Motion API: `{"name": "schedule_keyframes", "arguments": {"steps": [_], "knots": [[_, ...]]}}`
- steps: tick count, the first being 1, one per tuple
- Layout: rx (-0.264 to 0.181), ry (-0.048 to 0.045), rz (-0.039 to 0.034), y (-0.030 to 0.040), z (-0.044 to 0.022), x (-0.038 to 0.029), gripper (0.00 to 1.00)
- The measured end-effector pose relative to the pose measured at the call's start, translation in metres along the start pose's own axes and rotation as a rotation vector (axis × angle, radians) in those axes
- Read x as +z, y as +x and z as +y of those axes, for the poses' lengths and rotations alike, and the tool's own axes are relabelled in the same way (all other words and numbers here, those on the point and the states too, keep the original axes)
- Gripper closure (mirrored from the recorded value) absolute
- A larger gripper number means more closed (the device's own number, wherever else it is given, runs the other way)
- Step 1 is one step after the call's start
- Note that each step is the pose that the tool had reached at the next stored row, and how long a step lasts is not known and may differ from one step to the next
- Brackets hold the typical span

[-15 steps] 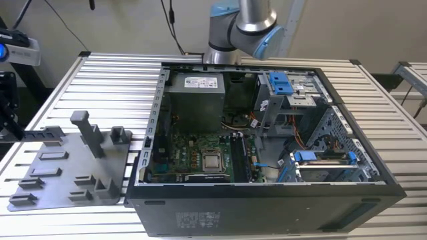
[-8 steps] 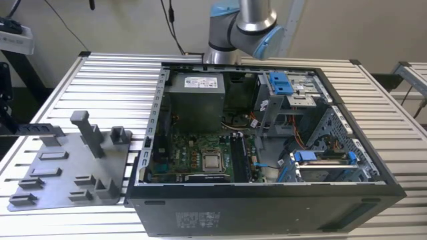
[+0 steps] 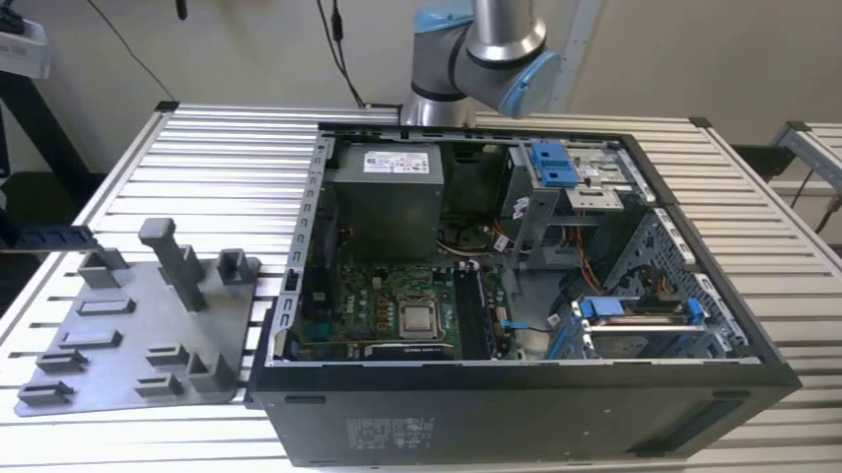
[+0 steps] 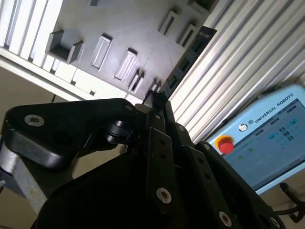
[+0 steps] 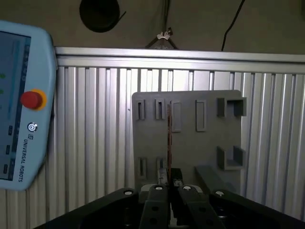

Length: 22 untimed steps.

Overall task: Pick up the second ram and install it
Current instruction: 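Pick up the second ram and move it above second insertion slot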

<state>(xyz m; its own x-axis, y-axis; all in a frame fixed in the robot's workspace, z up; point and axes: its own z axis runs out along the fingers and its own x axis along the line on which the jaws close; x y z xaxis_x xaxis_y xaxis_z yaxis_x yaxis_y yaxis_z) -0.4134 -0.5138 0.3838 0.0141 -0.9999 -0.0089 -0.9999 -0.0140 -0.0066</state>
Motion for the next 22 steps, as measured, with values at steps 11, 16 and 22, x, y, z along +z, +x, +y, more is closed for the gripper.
{"name": "schedule_keyframes", "arguments": {"steps": [11, 16, 22], "knots": [[0.000, -0.0001, 0.0001, -0.0001, -0.0013, -0.0082, 0.86], [0.000, -0.0003, 0.0000, 0.0001, -0.0117, -0.0080, 0.86], [0.000, -0.0013, -0.0001, 0.0003, -0.0305, -0.0079, 0.86]]}}
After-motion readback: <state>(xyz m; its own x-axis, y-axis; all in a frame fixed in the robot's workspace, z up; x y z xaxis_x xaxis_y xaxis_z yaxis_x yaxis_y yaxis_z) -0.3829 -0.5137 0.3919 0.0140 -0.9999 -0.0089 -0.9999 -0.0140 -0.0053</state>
